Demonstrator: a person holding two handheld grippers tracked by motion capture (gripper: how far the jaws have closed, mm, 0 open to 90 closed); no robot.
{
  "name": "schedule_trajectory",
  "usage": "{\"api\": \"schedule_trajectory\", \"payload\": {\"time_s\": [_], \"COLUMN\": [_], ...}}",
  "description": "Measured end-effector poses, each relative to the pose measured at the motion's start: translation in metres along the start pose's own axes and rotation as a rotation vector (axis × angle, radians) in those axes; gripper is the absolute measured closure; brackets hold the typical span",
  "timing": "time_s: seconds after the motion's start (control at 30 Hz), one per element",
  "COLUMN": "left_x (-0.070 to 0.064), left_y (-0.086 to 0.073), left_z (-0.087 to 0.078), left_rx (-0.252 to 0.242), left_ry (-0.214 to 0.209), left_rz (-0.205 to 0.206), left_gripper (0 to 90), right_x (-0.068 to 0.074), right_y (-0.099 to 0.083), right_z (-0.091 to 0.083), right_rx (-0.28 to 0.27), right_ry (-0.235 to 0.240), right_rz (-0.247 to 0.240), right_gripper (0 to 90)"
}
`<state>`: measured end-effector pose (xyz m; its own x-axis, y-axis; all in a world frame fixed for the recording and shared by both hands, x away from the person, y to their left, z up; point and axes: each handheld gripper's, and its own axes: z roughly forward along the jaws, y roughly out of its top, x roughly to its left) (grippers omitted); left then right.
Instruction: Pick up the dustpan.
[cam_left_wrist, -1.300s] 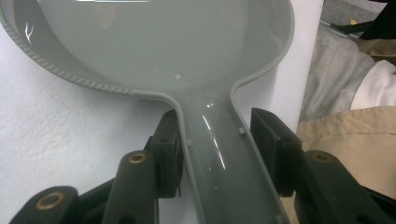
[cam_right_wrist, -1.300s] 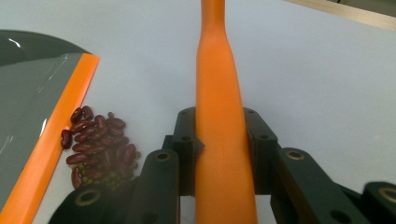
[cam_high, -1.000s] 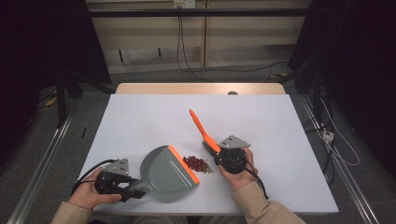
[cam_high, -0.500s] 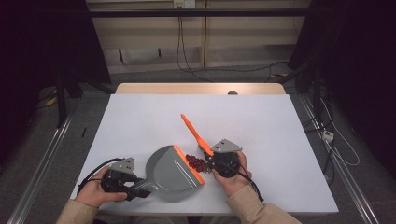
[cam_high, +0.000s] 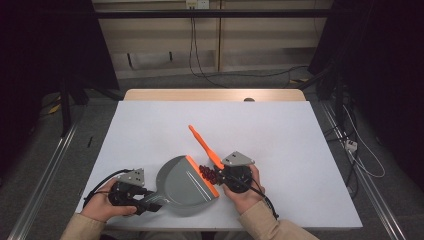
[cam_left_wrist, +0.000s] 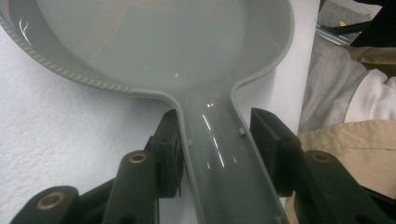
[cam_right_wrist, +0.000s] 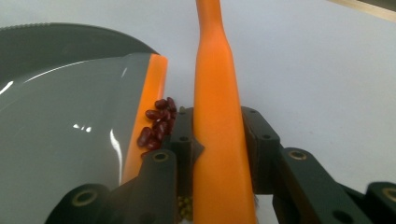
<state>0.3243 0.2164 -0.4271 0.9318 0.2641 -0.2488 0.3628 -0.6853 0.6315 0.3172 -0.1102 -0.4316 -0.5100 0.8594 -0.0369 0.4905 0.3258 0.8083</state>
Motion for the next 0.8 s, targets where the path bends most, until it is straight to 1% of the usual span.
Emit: {"api": "schedule_trajectory", "payload": {"time_s": [0.03,0.07,0.1,0.13,0.3,0.37,0.4,0.47,0.53,0.57,0.6,0.67,0.8], "left_x": [0.000,0.000,0.000,-0.001,-0.001,-0.001,0.000,0.000,0.001,0.000,0.000,0.000,0.000], "left_y": [0.000,0.000,0.000,0.001,0.001,0.002,0.002,0.002,0.002,0.003,0.003,0.003,0.003], "left_z": [0.000,0.000,0.001,0.000,0.001,0.001,0.002,0.003,0.003,0.002,0.003,0.003,0.003], "left_rx": [0.000,0.000,0.001,0.020,0.016,0.017,0.002,0.002,0.003,0.022,0.012,0.010,0.011], "left_ry": [0.000,-0.001,-0.002,0.017,0.015,0.016,-0.002,-0.005,-0.004,0.016,0.014,0.012,0.012], "left_rz": [0.001,0.000,-0.001,0.003,0.001,0.002,-0.002,-0.002,0.003,0.008,0.000,0.000,0.000], "left_gripper": [56.8,56.8,56.8,56.8,56.8,56.8,56.8,56.8,56.9,56.8,56.9,56.9,56.9], "right_x": [0.002,0.003,0.005,0.006,0.010,0.012,0.013,0.014,0.015,0.017,0.018,0.020,0.022], "right_y": [0.000,0.000,0.000,0.000,0.001,0.002,0.002,0.003,0.004,0.005,0.005,0.006,0.007], "right_z": [0.000,0.001,0.001,0.001,0.001,0.002,0.002,0.003,0.004,0.005,0.005,0.007,0.008], "right_rx": [-0.001,0.000,0.000,0.000,-0.009,-0.011,-0.011,-0.010,-0.014,-0.013,-0.014,-0.016,-0.025], "right_ry": [0.004,0.008,0.003,0.010,0.036,0.043,0.046,0.052,0.069,0.070,0.073,0.074,0.092], "right_rz": [-0.006,-0.001,-0.005,-0.001,0.021,0.020,0.024,0.033,0.047,0.047,0.044,0.041,0.073], "right_gripper": [69.9,69.9,69.8,69.8,69.8,69.8,69.8,69.8,69.8,69.8,69.7,69.7,69.8]}}
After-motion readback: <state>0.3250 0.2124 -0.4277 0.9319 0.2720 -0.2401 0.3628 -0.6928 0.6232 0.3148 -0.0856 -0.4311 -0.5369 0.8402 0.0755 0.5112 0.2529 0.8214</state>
